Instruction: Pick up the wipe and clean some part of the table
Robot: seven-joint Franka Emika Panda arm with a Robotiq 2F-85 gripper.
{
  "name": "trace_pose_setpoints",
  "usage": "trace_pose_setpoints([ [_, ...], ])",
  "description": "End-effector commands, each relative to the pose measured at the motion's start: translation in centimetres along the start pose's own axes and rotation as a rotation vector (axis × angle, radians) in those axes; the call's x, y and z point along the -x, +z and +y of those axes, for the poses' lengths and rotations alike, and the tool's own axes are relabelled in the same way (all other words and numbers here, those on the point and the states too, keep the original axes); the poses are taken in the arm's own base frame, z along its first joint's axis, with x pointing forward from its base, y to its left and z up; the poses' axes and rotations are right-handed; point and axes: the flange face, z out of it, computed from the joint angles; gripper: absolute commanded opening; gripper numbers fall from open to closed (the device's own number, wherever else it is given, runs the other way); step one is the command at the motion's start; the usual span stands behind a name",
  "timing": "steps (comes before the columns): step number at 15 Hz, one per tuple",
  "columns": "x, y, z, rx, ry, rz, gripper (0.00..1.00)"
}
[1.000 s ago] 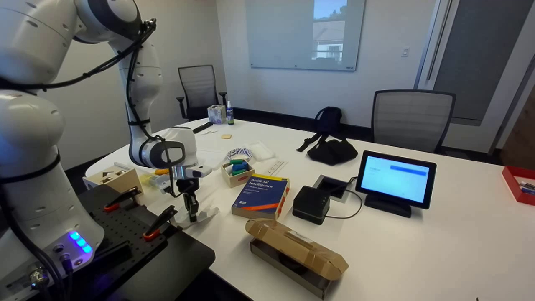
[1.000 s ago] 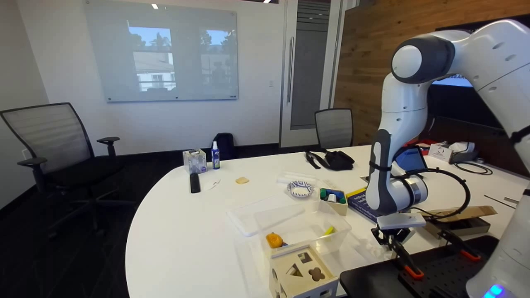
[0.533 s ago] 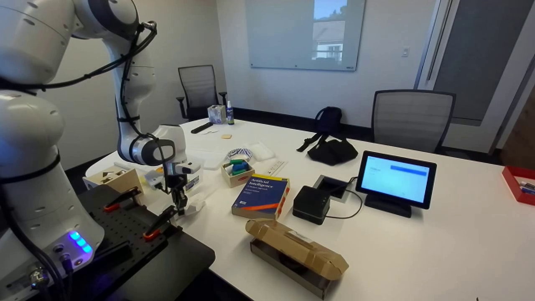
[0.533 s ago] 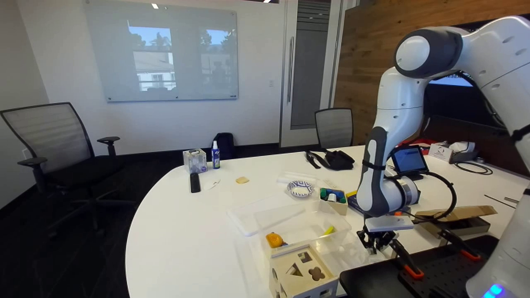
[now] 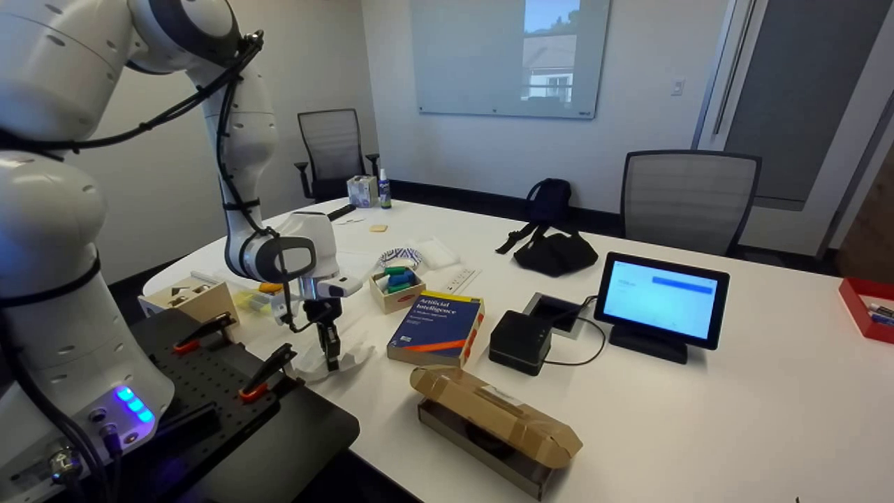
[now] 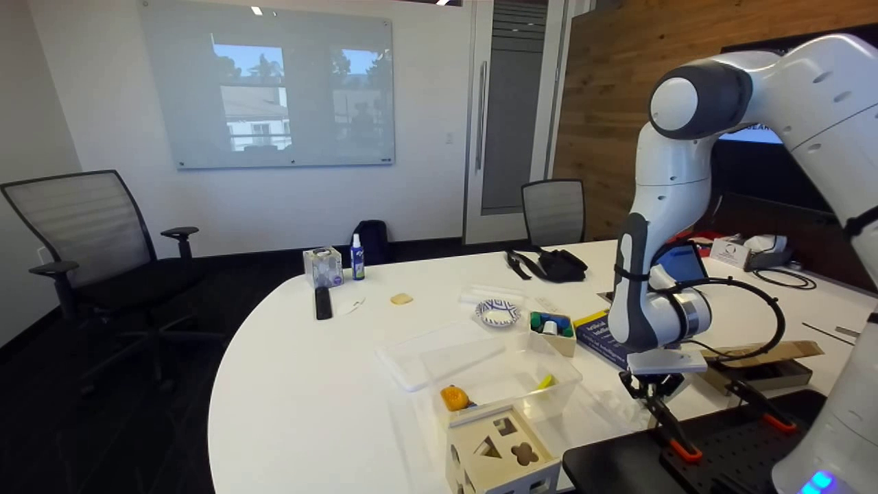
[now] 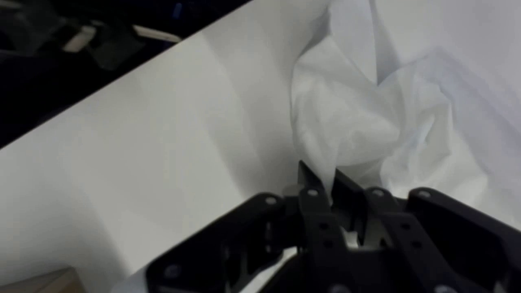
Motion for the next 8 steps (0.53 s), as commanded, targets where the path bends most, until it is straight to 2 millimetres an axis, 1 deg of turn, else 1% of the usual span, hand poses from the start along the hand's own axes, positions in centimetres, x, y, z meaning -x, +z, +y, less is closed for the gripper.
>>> trace_pose_setpoints([
  [1, -1.1, 0.9, 4.0, 0.034, 0.114, 0.012, 0.02],
  [5, -2.4, 1.6, 8.6, 0.065, 0.24, 0.011, 0.02],
  [7, -2.8, 1.6, 9.8, 0.062, 0.274, -0.002, 0.02],
  [8, -2.9, 1.6, 10.1, 0.065, 0.285, 0.004, 0.02],
])
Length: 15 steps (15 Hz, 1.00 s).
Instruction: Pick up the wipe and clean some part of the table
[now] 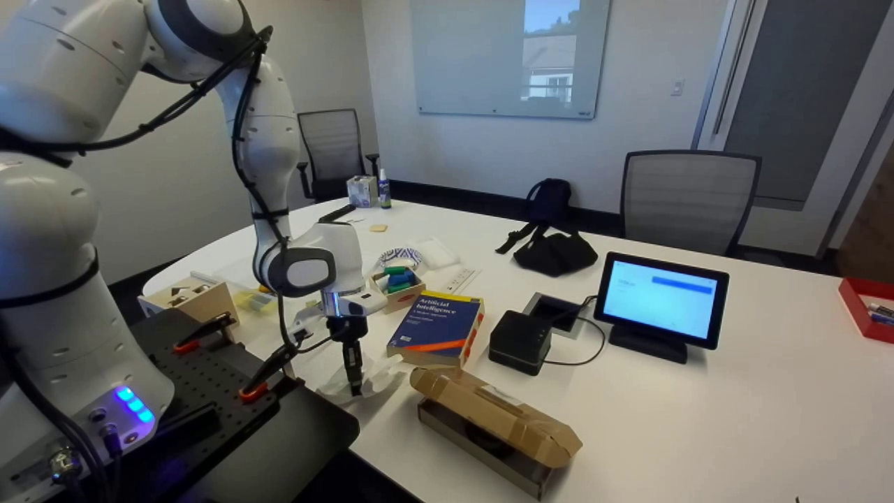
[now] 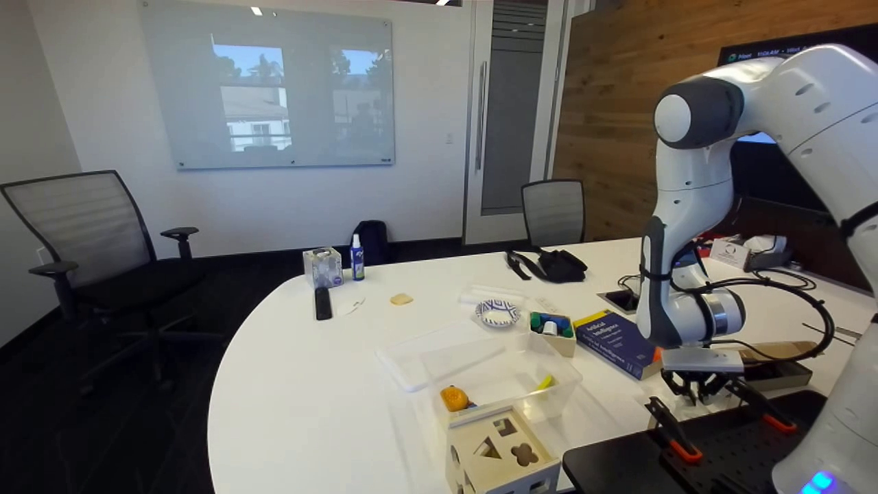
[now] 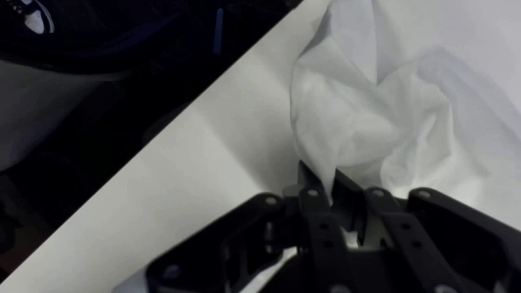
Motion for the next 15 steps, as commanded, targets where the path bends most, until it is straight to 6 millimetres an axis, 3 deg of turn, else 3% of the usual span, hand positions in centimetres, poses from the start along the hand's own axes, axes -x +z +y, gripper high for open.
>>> trace_pose_setpoints([
  [1, -0.2, -0.3, 1.0, -0.005, 0.056, -0.011, 0.02],
  [5, 1.6, 0.0, 0.6, 0.045, 0.009, -0.097, 0.02],
  [15, 7.7, -3.7, -9.6, -0.107, -0.211, -0.121, 0.02],
])
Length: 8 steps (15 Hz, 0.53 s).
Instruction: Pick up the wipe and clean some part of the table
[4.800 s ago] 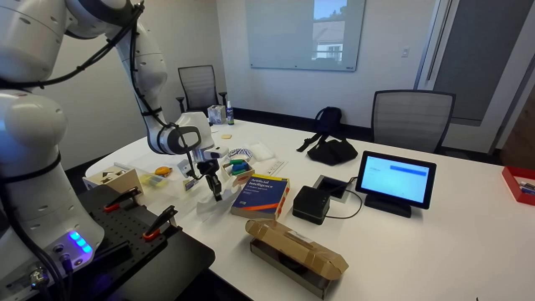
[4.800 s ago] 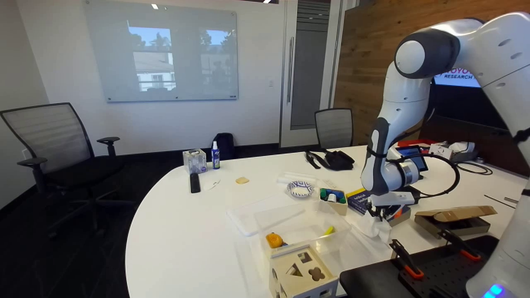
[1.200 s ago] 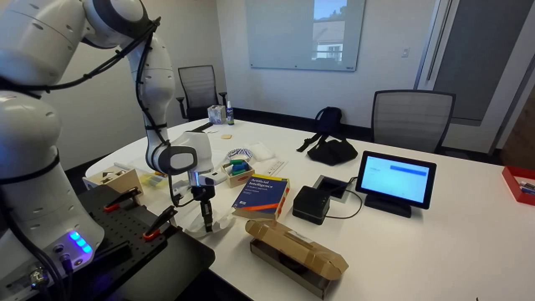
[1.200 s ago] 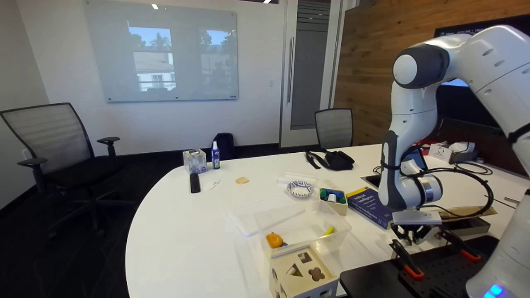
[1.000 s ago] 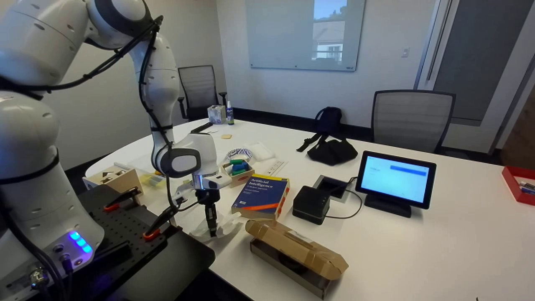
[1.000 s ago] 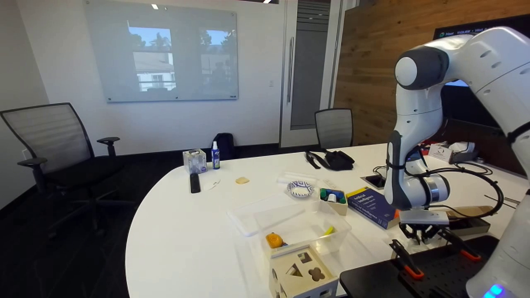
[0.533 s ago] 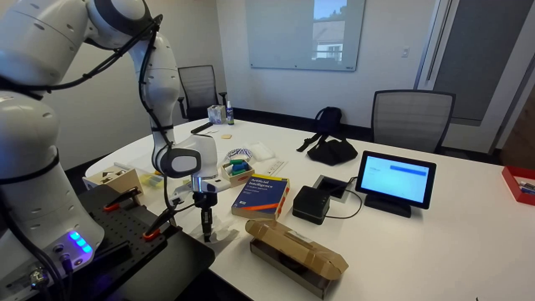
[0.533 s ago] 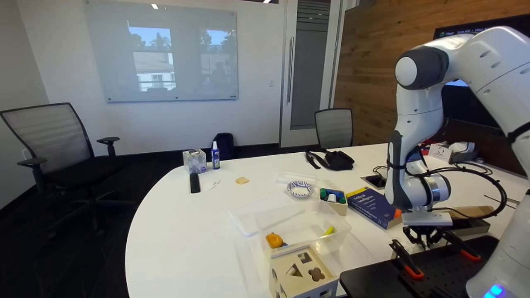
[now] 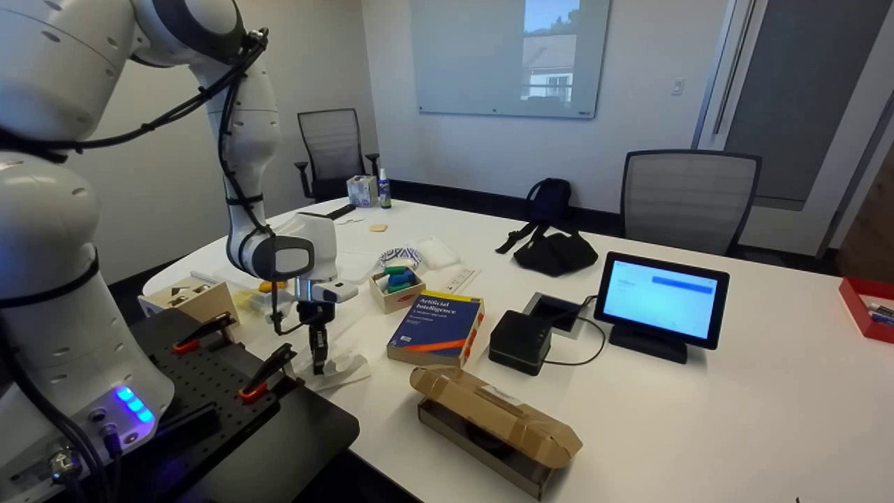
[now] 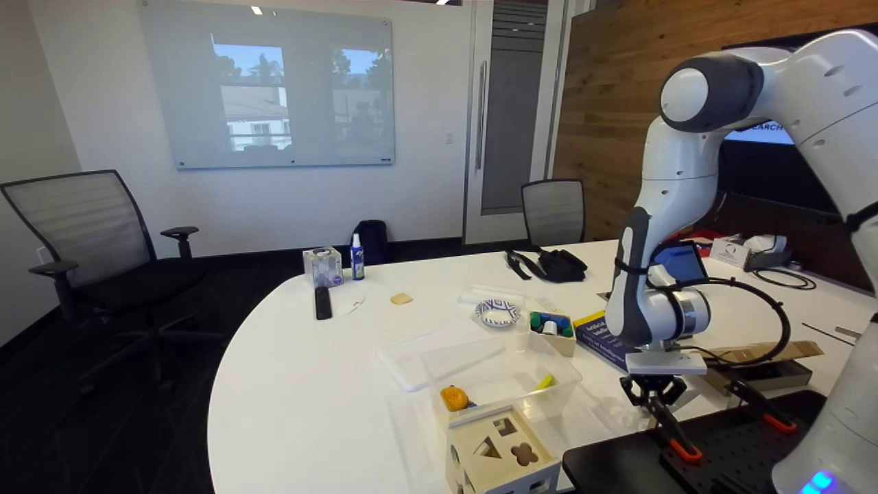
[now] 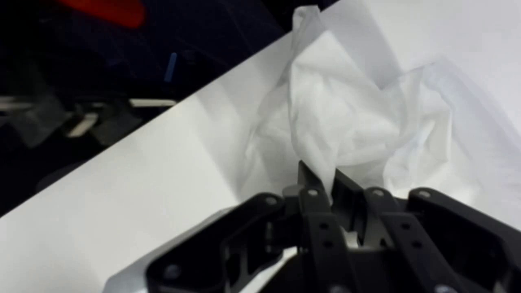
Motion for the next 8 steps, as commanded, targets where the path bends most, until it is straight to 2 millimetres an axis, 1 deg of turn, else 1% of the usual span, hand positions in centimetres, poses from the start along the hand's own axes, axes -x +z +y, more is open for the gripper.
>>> trace_pose_setpoints([
  [1, 1.8, -1.4, -2.4, -0.017, -0.045, 0.004, 0.02],
  [2, 1.8, -1.6, -2.6, -0.012, -0.046, 0.025, 0.02],
  [4, 1.3, -1.7, -2.1, 0.027, -0.017, 0.068, 0.02],
  [6, 0.2, -2.0, -0.5, 0.062, 0.036, 0.093, 0.02],
  [8, -1.0, -2.2, 1.6, 0.095, 0.097, 0.114, 0.02],
])
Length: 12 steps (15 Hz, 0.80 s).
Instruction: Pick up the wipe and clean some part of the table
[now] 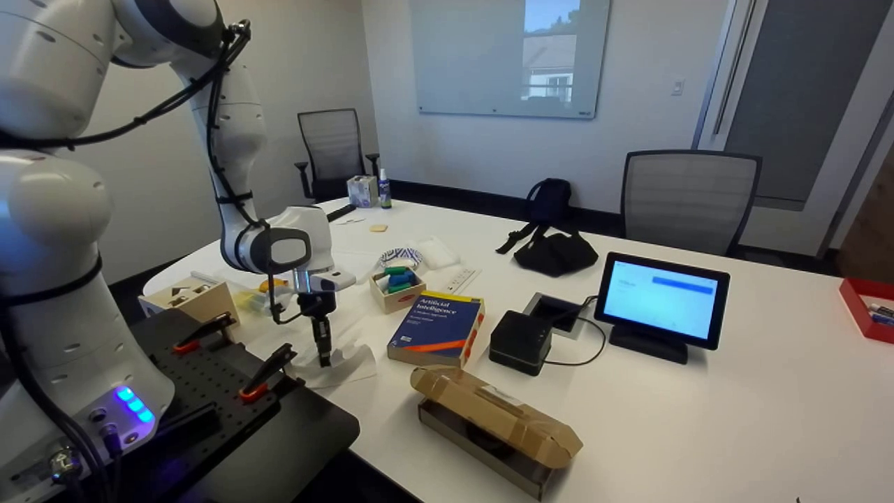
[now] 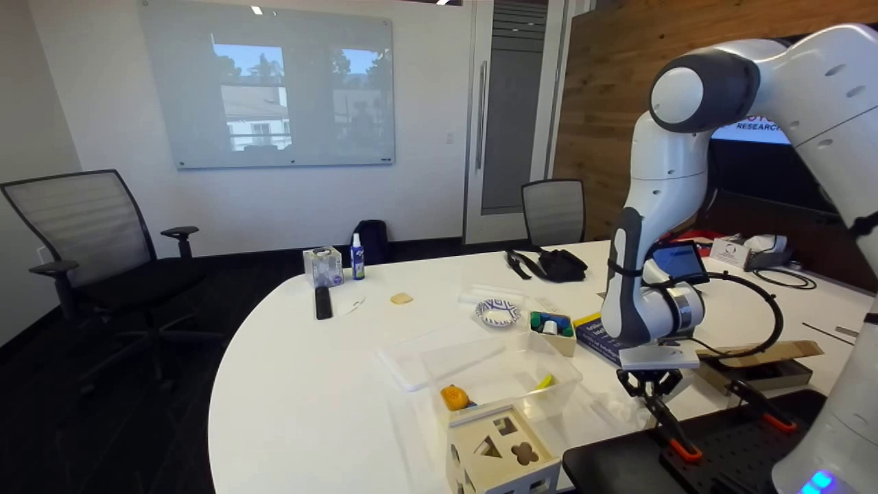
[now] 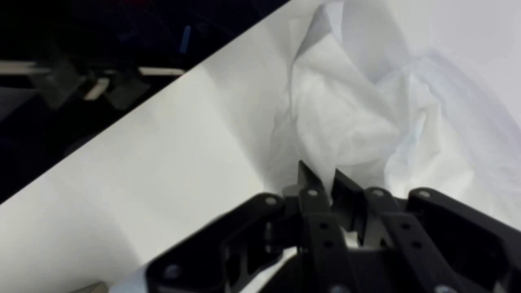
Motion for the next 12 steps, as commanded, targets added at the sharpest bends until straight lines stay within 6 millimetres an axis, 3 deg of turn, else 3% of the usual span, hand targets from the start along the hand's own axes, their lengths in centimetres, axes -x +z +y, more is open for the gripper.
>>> trace_pose_setpoints([
  [1, -1.5, -0.3, 3.8, 0.055, 0.104, 0.033, 0.02],
  [4, -2.8, 0.3, 6.9, 0.089, 0.173, 0.031, 0.02],
  [7, -2.7, 1.1, 9.1, 0.12, 0.208, 0.006, 0.02],
  [10, -1.4, 1.4, 8.3, 0.102, 0.159, -0.043, 0.02],
  [12, -0.5, 1.2, 6.3, 0.071, 0.116, -0.061, 0.02],
])
